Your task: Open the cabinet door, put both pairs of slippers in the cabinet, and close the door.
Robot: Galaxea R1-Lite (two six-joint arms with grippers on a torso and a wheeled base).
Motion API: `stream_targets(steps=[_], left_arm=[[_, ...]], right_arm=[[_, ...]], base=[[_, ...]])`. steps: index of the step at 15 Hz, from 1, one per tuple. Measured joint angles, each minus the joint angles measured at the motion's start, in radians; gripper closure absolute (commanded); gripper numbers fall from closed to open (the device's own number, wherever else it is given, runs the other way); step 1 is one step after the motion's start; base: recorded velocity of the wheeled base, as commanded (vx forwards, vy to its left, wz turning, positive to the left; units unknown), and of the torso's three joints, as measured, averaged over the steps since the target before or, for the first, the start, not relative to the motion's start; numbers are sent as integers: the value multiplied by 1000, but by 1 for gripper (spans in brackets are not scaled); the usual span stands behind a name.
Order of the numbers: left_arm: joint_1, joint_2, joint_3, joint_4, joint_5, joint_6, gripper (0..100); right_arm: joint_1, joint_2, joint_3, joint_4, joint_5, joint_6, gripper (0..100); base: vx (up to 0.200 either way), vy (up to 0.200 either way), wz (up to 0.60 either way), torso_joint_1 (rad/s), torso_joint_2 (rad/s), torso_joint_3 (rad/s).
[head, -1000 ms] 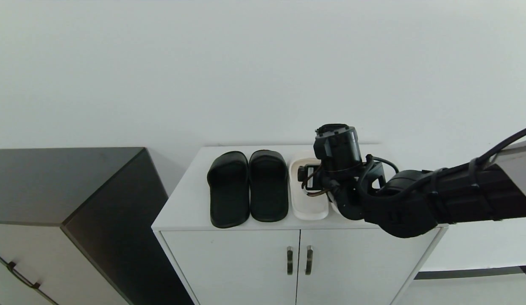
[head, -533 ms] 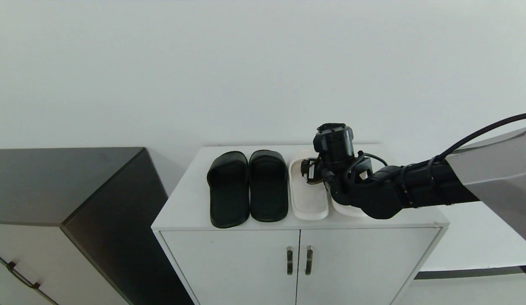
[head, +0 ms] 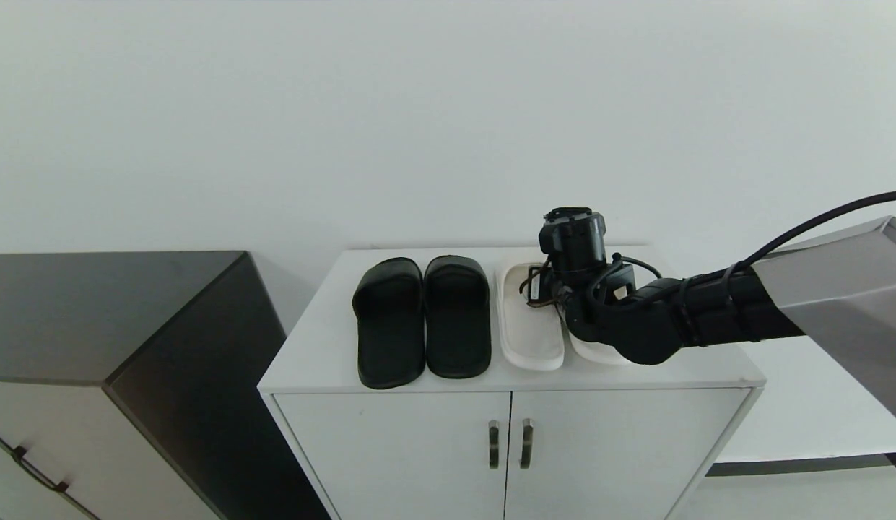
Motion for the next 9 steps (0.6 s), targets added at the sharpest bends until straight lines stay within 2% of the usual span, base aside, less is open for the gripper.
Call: stream_targets(steps=[5,7,9], left_arm=[[6,-20,0,0,-5,9,100],[6,-22,0,0,-4,9,100],[7,-23,0,0,-4,7,100]], right_arm=[[30,-144,136,0,9,-46,100],[80,-251,257,-1,62,-74,100],[162,-397,447,-1,119,-97,100]], base=[[0,0,0,0,0,0],[0,0,0,0,0,0],[0,0,0,0,0,0]])
